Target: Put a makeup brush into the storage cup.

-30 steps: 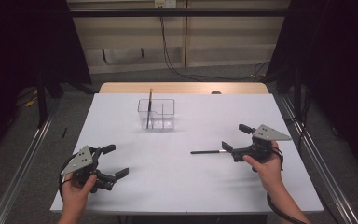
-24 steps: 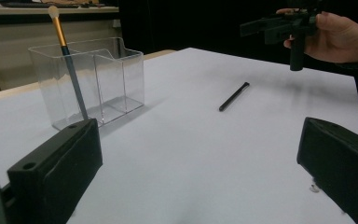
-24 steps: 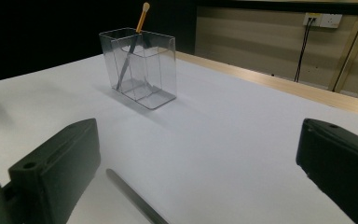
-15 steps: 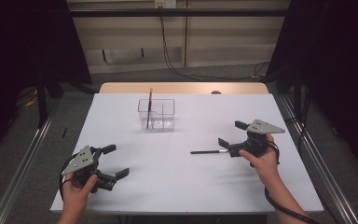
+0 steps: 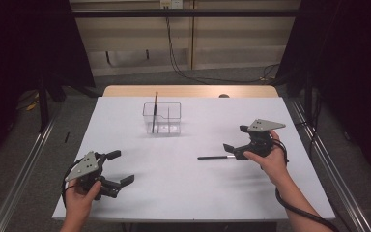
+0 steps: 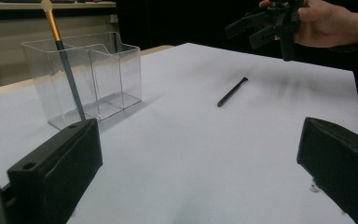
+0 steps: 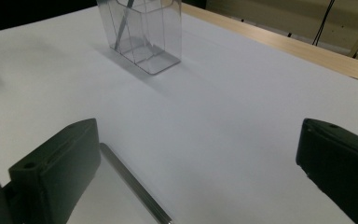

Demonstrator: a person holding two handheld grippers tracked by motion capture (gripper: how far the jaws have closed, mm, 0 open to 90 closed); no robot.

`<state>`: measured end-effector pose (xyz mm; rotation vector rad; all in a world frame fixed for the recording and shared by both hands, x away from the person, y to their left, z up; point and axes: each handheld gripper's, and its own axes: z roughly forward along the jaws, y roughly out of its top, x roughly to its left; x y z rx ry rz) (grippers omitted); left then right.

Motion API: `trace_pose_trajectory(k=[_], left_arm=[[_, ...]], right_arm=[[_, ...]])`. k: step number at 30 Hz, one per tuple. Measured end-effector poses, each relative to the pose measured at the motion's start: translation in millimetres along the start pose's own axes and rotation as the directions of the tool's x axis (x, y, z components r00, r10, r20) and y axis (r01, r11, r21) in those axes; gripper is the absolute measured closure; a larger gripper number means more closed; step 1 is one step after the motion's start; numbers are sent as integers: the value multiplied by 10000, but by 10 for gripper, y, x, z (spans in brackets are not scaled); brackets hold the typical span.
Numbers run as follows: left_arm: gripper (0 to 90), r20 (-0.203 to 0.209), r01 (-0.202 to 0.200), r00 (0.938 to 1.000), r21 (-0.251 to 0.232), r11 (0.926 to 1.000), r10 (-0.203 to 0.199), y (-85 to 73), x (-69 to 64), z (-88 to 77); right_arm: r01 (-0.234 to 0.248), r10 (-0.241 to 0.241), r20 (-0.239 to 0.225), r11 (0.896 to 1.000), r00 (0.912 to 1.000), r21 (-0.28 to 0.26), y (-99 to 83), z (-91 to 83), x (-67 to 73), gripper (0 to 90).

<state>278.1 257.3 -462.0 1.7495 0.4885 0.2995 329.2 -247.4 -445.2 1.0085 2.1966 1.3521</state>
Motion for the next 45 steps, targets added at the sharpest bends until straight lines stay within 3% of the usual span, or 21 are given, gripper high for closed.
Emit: trace_pose_trajectory(k=[6,10,21,27,32,35,36,38,39,45], left_arm=[[0,12,-32,10000,2,10000,32,4,3,-6],[0,11,-22,10000,6,10000,22,2,1,-1],[0,88,55,9999,26,10000,-55,-1,-4,17],[0,101,108,9999,22,9999,-108,-7,1,22],[0,112,97,9999,58,9999,-97,-9,-3,30],[0,122,88,9999,59,9999,-89,-9,-2,31],[0,121,88,9999,64,9999,-89,-9,-1,30],[0,116,96,9999,73,9999,-97,-12,2,29],[0,124,106,9999,61,9999,-107,-13,2,29],[0,119,98,9999,94,9999,-99,-13,4,33]], right_arm=[[112,-94,-221,9965,9997,834,45,56,-24,0],[263,-204,-393,9876,9990,1547,62,84,-36,0],[406,-178,-760,9497,9970,3107,109,183,-43,0],[821,-489,-938,9160,9944,3928,143,249,-39,19],[829,-452,-966,8976,9943,4329,151,301,-49,48],[986,-591,-1000,8840,9932,4569,149,331,-40,102],[1029,-607,-1032,8730,9928,4768,152,340,-34,109],[1173,-727,-1092,8640,9914,4897,152,353,-32,146],[1319,-844,-1159,8531,9897,5048,155,359,-33,168],[1660,-1053,-1421,8275,9842,5364,157,375,-66,255]])
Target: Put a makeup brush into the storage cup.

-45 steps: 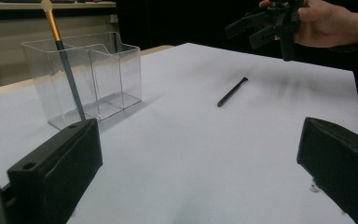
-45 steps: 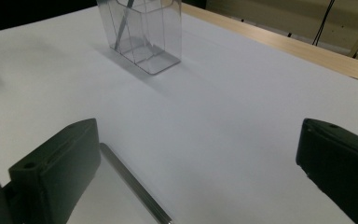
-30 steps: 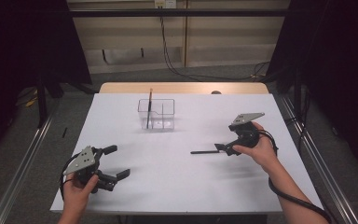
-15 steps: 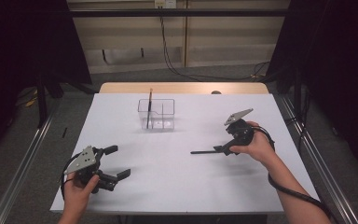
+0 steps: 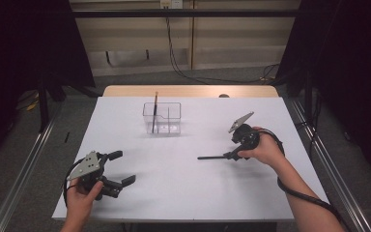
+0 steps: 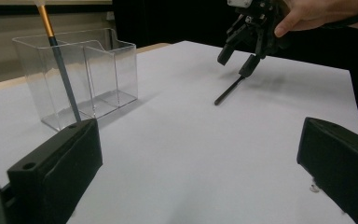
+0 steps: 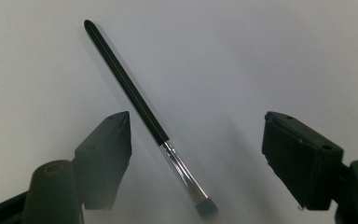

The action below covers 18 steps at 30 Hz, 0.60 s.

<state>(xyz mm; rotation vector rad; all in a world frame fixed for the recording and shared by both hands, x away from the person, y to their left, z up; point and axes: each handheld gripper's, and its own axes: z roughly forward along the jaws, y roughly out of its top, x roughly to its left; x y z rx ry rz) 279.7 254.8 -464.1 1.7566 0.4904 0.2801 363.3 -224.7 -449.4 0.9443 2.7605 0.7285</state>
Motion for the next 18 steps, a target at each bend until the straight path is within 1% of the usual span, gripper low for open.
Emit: trace_pose_trajectory(k=[3,5,6,7,9,10,11,13,16,18], left_arm=[[0,-2,48,10000,-5,10000,-48,-6,0,6],[0,8,47,10000,-4,10000,-47,-7,1,11],[0,-5,33,10000,33,10000,-33,-6,2,12],[0,3,42,10000,37,10000,-42,-6,2,12],[0,-4,29,10000,33,10000,-29,-4,1,13],[0,-4,29,10000,36,10000,-29,-5,2,12],[0,4,37,10000,34,10000,-37,-6,3,12],[0,-11,-4,10000,64,10000,4,-8,6,12],[0,4,29,10000,69,10000,-29,-8,1,13],[0,7,9,10000,57,10000,-9,-6,4,11]], right_arm=[[193,-192,-119,9998,9997,79,-5,6,-8,311],[289,-288,-274,9996,9992,18,-6,15,-11,351],[300,-298,-323,9995,9990,52,-3,17,-9,370],[197,-194,-475,9998,9987,47,2,27,1,392],[249,-239,-596,9996,9979,163,12,35,11,413],[376,-363,-594,9991,9976,214,20,42,15,421],[359,-342,-617,9990,9975,261,27,45,24,424],[402,-386,-685,9989,9969,227,33,53,29,464],[462,-431,-773,9982,9961,383,37,68,42,506],[564,-520,-725,9967,9960,589,37,80,46,540]])
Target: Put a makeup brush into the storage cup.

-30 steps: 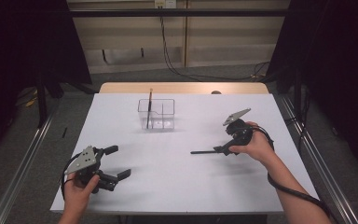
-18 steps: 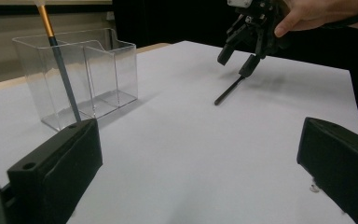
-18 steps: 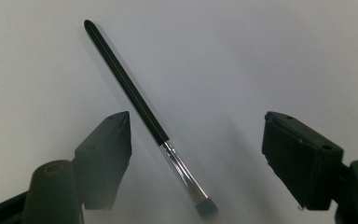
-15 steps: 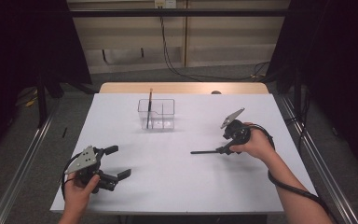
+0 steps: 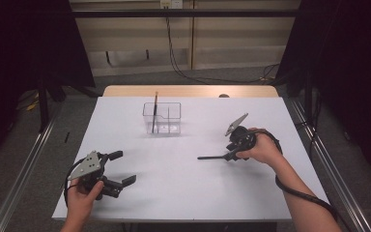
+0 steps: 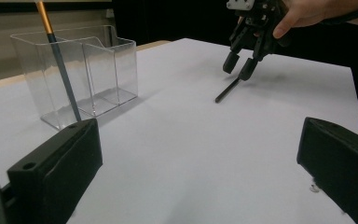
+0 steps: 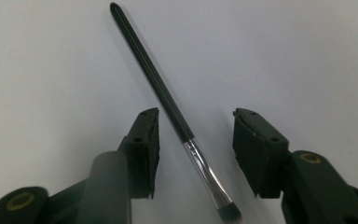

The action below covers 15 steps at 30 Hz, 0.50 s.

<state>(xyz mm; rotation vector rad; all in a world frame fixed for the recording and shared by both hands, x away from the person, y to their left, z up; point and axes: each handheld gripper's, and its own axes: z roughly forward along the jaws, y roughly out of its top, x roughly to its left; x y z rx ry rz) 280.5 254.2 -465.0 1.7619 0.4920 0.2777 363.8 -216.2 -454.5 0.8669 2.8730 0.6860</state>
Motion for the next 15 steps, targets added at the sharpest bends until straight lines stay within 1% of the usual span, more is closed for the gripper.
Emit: trace_pose_trajectory(k=[4,7,9,11,13,15], left_arm=[[0,13,-22,10000,-8,10000,22,-3,4,-3],[0,3,-33,10000,6,10000,33,-2,5,-2],[0,-4,-41,10000,-5,10000,41,0,3,-3],[0,-6,-46,10000,-6,10000,46,1,3,-4],[0,7,-41,10000,-11,10000,41,-1,3,-2],[0,19,-16,10000,13,10000,16,-2,-3,2]], right_arm=[[16,-15,-105,10000,9999,92,-8,14,6,570],[214,-212,-55,9993,9998,313,-19,23,9,617],[147,-145,-36,9988,9999,457,-27,36,18,625],[348,-354,74,9970,9993,697,-33,45,33,636],[244,-255,139,9971,9996,725,-27,45,40,650],[234,-244,120,9969,9996,752,-26,45,48,691]])
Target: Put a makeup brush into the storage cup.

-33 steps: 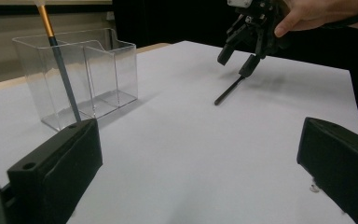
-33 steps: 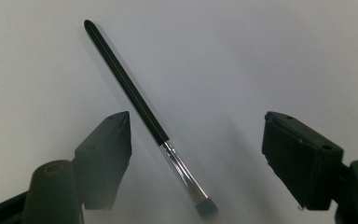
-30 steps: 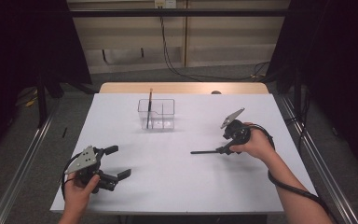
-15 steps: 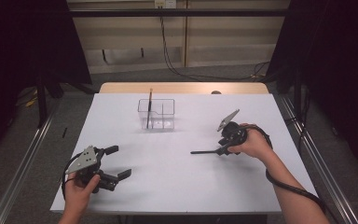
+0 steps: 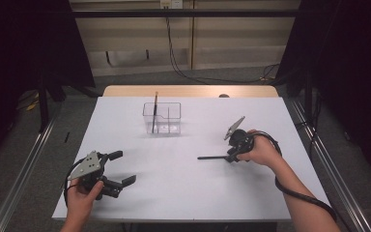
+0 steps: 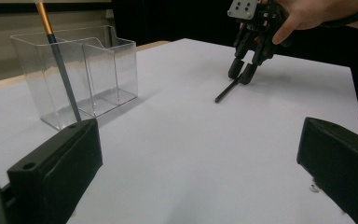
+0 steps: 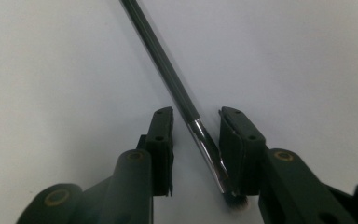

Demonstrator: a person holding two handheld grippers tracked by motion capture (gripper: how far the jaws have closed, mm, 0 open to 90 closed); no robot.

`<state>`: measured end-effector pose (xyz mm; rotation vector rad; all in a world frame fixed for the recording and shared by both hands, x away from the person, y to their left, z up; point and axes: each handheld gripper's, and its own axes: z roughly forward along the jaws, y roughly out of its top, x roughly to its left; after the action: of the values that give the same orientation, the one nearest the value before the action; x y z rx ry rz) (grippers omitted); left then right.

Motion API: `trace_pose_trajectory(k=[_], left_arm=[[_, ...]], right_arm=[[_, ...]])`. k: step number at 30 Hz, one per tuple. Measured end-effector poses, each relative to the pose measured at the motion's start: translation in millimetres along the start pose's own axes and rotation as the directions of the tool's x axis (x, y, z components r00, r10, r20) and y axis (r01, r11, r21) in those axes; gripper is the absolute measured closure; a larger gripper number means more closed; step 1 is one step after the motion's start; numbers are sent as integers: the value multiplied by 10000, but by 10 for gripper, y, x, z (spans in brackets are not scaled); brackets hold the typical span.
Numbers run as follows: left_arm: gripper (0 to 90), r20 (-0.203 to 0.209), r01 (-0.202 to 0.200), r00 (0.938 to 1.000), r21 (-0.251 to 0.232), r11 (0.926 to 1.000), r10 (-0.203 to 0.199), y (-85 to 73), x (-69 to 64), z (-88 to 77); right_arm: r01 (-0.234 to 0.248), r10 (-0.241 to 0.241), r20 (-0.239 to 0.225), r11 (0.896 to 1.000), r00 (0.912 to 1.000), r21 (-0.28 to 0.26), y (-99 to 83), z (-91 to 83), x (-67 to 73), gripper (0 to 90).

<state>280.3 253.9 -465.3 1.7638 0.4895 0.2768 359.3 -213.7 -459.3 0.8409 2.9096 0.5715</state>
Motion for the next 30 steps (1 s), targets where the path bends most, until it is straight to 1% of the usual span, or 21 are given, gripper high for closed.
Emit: trace_pose_trajectory(k=[1,3,4,7,9,12,14,19,25,26,27,28,29,30], left_arm=[[0,13,1,10000,-7,10000,-1,0,-1,2],[0,-9,-56,10000,6,10000,56,2,0,1],[0,13,-3,10000,-13,10000,3,1,-3,3],[0,1,-62,10000,-1,10000,62,4,-2,0],[0,-19,-90,10000,-1,10000,90,6,-1,-3],[0,-28,-68,10000,-24,10000,68,4,2,-10],[0,-43,-62,10000,-17,10000,62,3,4,-11],[0,-87,-102,9999,-16,9999,102,11,1,-15],[0,-81,-84,9999,-29,10000,84,6,10,-20],[0,-78,-73,9999,-32,10000,72,6,9,-19],[0,-100,-88,9999,-33,10000,87,6,8,-17],[0,-91,-83,9999,-23,10000,82,6,7,-15],[0,-86,-76,9999,-35,10000,75,5,6,-13],[0,-86,-76,9999,-40,10000,76,5,5,-12]], right_arm=[[44,-44,-85,10000,10000,17,0,-3,5,727],[-4,4,-90,10000,10000,84,6,-4,13,748],[122,-121,-94,9999,9999,88,6,-2,13,757],[234,-231,-123,9996,9997,184,16,-6,20,776],[441,-436,-193,9986,9989,277,25,-7,25,800],[552,-540,-281,9975,9981,449,36,-9,45,839],[686,-672,-238,9957,9975,617,46,-13,58,842],[568,-562,-104,9953,9984,781,64,-13,78,847],[274,-271,-47,9958,9996,870,57,-24,95,847],[267,-266,-31,9959,9996,865,52,-28,94,847],[260,-268,87,9964,9996,806,39,-34,83,847],[159,-167,89,9965,9998,822,20,-47,74,847],[129,-136,105,9975,9999,698,-1,-58,64,847],[-24,15,148,9985,9999,556,-21,-75,59,847]])
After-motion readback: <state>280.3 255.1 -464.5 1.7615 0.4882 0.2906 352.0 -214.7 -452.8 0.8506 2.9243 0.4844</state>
